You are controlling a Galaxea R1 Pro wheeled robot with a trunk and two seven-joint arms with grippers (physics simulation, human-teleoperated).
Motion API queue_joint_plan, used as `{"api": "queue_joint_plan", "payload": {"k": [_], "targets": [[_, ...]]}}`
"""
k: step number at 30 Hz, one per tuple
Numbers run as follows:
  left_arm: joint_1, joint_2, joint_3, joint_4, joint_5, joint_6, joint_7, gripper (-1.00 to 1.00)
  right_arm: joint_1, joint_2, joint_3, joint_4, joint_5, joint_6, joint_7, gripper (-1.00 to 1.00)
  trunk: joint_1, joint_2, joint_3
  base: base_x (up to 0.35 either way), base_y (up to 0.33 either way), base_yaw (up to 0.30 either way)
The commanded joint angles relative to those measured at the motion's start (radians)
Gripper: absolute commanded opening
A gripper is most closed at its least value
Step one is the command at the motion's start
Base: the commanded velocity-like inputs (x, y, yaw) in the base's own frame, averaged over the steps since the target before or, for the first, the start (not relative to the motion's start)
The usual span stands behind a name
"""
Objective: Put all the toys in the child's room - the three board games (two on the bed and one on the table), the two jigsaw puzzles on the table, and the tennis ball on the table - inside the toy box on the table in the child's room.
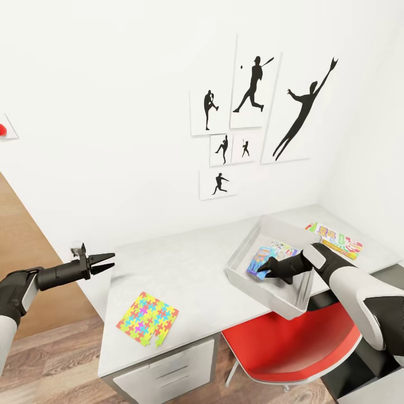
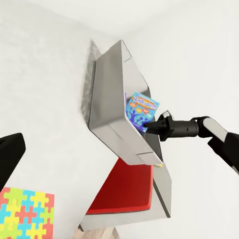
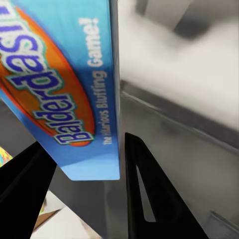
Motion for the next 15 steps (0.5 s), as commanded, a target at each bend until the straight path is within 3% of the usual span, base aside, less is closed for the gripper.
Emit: {"api": "queue_joint_plan", "payload": {"k": [1,15], "targets": [[-0.001,0.0,0.0,0.0,0.0,0.01,-0.003,1.0,-0.001,0.0,0.008,0.0,0.004,0.002,0.01,-1.0,0.001,-0.002,-0.002,0.0,0.0,0.0],[0.001,0.0,0.0,0.0,0.0,0.01,-0.004,1.0,-0.001,0.004,0.015,0.002,0.007,0.005,0.009,-1.0,0.001,-0.002,-0.002,0.0,0.0,0.0]]}}
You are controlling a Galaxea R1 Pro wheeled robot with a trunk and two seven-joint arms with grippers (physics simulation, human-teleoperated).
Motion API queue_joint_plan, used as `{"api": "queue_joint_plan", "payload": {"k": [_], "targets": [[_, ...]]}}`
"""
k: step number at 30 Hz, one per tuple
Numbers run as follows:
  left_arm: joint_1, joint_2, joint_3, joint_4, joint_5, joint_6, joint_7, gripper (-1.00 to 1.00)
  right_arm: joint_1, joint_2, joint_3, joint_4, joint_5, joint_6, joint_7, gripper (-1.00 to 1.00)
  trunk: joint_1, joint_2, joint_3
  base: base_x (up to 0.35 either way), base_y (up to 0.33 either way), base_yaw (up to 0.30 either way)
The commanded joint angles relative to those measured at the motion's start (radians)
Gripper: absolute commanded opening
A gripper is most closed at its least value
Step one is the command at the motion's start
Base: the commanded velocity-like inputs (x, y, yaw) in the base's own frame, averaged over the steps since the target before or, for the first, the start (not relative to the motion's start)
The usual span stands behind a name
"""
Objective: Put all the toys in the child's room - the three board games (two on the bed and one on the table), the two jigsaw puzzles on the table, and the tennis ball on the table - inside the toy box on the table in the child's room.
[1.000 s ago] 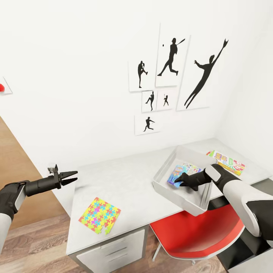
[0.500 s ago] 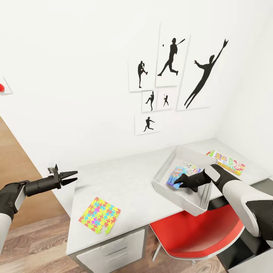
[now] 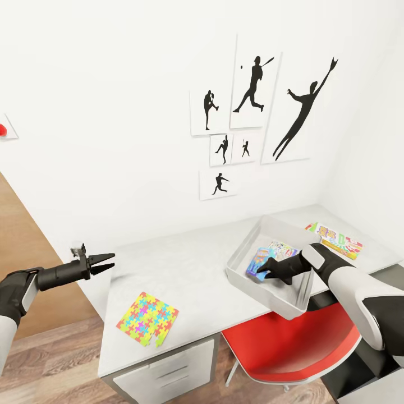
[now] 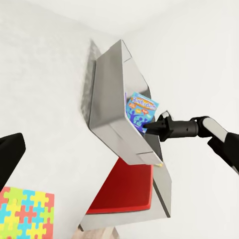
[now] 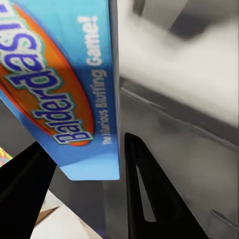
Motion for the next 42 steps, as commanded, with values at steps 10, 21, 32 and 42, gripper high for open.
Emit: {"api": "queue_joint_plan", "payload": {"k": [10,21,32,42], "targets": [[-0.001,0.0,0.0,0.0,0.0,0.005,-0.003,1.0,-0.001,-0.001,0.013,0.001,0.004,0.013,0.009,-1.0,0.001,-0.002,-0.002,0.0,0.0,0.0],[-0.001,-0.002,-0.001,0.0,0.0,-0.005,-0.003,1.0,-0.001,0.001,0.014,0.015,0.005,0.014,0.01,-1.0,0.001,-0.002,-0.002,0.0,0.0,0.0],[-0.001,-0.006,0.0,0.0,-0.001,-0.005,-0.004,1.0,-0.001,0.002,0.014,0.015,0.006,0.014,0.01,-1.0,0.001,-0.002,-0.002,0.0,0.0,0.0],[-0.001,-0.006,0.0,0.0,-0.001,-0.005,-0.004,1.0,-0.001,0.003,0.014,0.015,0.006,0.014,0.012,-1.0,0.001,-0.002,-0.002,0.0,0.0,0.0]]}}
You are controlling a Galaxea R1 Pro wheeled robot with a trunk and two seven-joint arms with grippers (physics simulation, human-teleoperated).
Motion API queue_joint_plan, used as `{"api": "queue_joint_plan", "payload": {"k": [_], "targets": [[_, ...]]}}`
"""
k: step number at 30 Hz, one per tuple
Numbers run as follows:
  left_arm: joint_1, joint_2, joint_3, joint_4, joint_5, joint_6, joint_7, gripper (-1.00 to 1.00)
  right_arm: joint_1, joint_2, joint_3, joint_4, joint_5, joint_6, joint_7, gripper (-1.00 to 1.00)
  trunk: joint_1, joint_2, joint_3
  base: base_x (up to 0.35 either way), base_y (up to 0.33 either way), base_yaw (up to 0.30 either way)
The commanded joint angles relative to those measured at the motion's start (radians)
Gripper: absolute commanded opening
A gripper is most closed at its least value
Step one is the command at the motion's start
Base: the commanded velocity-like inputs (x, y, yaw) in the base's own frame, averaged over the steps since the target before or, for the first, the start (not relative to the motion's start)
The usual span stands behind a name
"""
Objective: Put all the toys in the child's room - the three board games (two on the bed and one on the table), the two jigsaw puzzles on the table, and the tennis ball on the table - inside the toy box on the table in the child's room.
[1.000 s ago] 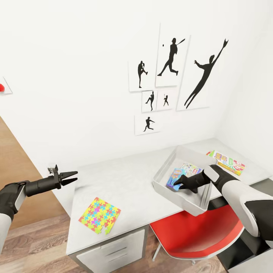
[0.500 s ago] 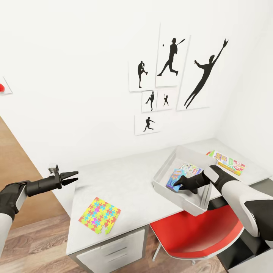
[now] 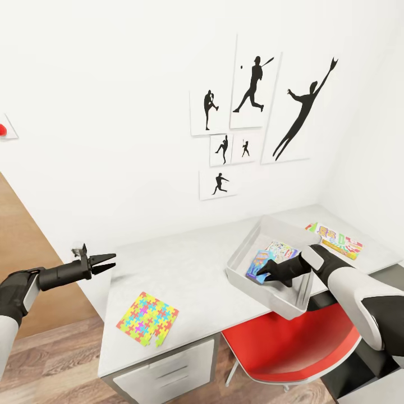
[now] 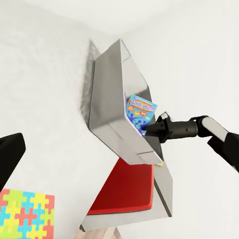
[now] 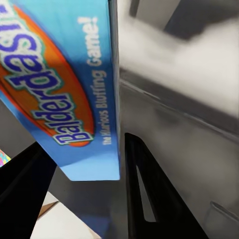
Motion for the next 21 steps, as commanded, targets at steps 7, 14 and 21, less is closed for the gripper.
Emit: {"api": "queue_joint_plan", "payload": {"k": [7,14,21], "targets": [[-0.001,0.0,0.0,0.0,0.0,0.01,-0.003,1.0,-0.001,0.001,0.008,0.003,0.003,0.002,0.01,-1.0,0.001,-0.002,-0.002,0.0,0.0,0.0],[-0.001,0.0,0.0,0.0,0.001,0.01,-0.003,1.0,-0.001,0.001,0.008,0.018,0.003,0.002,0.01,-1.0,0.001,-0.002,-0.002,0.0,0.0,0.0],[-0.001,0.0,0.0,0.0,0.0,0.011,-0.003,1.0,-0.001,0.002,0.008,0.02,0.003,0.002,0.01,-1.0,0.001,-0.002,-0.002,0.0,0.0,0.0]]}}
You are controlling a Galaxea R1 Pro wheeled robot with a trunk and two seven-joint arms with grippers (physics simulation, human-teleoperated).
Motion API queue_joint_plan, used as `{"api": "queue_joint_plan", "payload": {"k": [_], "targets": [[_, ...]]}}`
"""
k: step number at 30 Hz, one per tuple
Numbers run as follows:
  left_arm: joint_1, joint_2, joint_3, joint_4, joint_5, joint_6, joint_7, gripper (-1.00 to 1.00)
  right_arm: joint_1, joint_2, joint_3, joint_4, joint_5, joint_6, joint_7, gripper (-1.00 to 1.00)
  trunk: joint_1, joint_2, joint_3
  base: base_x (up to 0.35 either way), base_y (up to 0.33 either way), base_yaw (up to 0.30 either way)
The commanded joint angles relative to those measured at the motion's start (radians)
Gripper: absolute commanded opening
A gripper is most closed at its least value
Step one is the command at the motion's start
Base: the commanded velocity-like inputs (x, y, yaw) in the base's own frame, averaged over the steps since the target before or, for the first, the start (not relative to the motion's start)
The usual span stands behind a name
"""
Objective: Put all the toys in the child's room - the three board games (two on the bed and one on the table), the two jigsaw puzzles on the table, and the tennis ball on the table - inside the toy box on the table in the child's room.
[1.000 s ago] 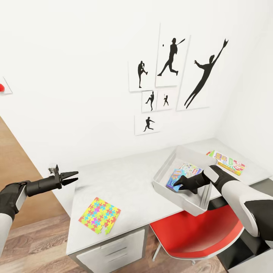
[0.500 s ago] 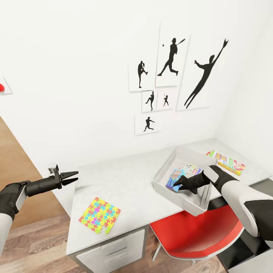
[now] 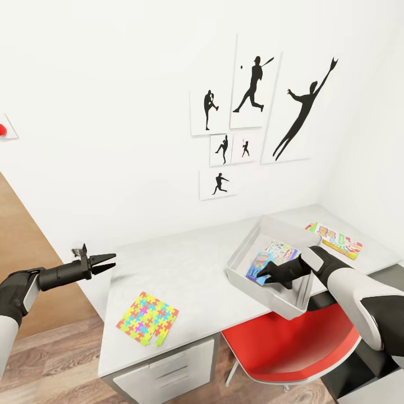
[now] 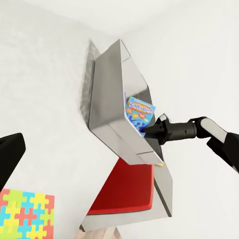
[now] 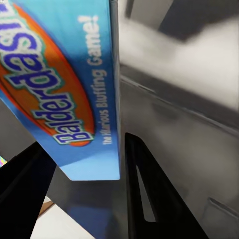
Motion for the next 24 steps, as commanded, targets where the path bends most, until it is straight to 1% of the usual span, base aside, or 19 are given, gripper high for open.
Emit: {"api": "queue_joint_plan", "payload": {"k": [1,2,24], "targets": [[-0.001,0.0,0.0,0.0,0.0,0.011,-0.003,1.0,-0.001,-0.001,0.008,0.0,0.003,0.002,0.01,-1.0,0.001,-0.002,-0.002,0.0,0.0,0.0],[-0.001,0.0,0.0,0.0,0.0,0.011,-0.003,1.0,-0.001,-0.001,0.008,0.0,0.003,0.002,0.01,1.0,0.001,-0.002,-0.002,0.0,0.0,0.0],[0.0,0.0,0.0,0.0,0.001,0.009,-0.003,1.0,-0.001,-0.001,0.008,0.0,0.003,0.002,0.01,1.0,0.001,-0.002,-0.002,0.0,0.0,0.0]]}}
